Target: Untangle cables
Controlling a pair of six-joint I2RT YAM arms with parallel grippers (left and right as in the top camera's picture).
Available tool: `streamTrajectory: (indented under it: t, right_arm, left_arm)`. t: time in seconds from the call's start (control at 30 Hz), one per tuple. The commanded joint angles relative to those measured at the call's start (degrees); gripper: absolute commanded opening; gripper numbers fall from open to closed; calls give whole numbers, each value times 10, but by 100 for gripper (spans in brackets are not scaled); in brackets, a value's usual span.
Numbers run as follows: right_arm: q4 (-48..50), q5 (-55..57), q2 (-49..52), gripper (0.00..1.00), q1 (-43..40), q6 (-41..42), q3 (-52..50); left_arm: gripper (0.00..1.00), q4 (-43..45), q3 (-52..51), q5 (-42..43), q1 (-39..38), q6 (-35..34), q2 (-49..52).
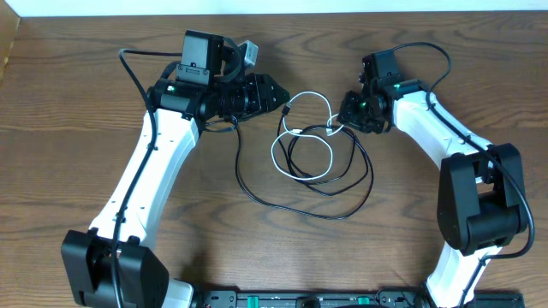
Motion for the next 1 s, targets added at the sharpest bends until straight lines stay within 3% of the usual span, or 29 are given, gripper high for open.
streamTrajectory:
  t: [0.0,0.13,0.23,0.57,0.77,0.87,0.97]
  right_arm:
    - [11,6,31,24,3,7,-10]
    - [53,-28,61,15,2,-10,-10]
    - [111,-94,65,1,-4,-23,-10]
    - [168,-334,4,1,-38,-28,24]
    - [169,-490,-76,1,-87,-25,24]
    - [121,-498,-98,1,-96,-33,24]
    - [38,-419,-116,1,-96,-53,24]
  left_arm:
    - [54,-3,6,-11,0,12,5]
    - [54,-3,6,-22,0,12,4]
    - [53,-3,6,-42,0,12,5]
    - [53,-3,6,-41,0,13,4]
    - [52,-3,6,-41,0,56,4]
    - [51,-3,6,-39,0,61,4]
    - [50,-2,6,-39,-3,61,4]
